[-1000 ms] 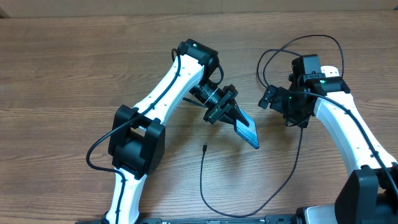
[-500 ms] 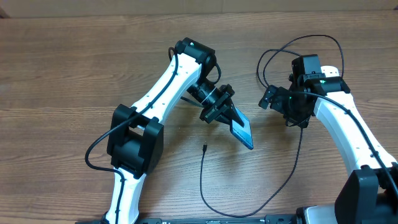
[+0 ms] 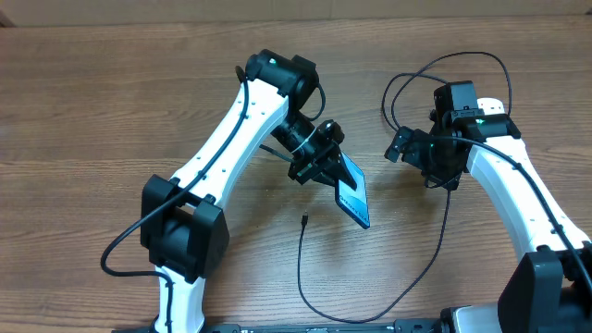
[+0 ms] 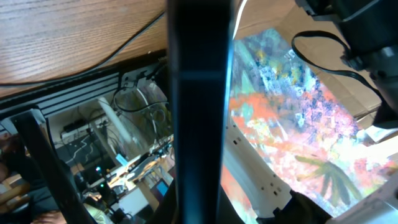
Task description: Plug charger to phone and switch on socket
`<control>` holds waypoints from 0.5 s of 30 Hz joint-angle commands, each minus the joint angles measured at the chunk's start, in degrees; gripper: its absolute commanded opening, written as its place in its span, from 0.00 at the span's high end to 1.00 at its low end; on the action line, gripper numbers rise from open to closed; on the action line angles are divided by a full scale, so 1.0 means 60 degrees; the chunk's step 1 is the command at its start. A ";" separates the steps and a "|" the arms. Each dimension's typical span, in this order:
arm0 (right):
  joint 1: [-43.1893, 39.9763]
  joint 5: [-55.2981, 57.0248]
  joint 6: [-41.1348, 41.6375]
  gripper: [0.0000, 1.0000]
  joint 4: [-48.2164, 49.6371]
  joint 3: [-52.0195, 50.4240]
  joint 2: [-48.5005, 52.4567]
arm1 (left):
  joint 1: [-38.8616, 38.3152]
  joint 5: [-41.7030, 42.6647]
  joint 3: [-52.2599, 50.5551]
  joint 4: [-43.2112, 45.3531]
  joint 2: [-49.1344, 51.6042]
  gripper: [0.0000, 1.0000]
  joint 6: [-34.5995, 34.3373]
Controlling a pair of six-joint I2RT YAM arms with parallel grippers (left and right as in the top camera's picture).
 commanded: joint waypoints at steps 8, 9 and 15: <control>-0.0036 0.0091 -0.0036 0.00 0.0033 -0.0025 0.0084 | 0.0455 0.3071 0.0004 -0.0029 -0.0295 0.96 -0.0627; -0.0036 0.0091 -0.0036 0.00 0.0033 -0.0025 0.0084 | 0.0488 0.3220 0.0004 -0.0029 -0.0295 0.96 -0.0627; -0.0036 0.0091 -0.0036 0.00 0.0029 -0.0025 0.0084 | 0.0670 0.3697 0.0004 -0.0025 -0.0295 0.96 -0.0889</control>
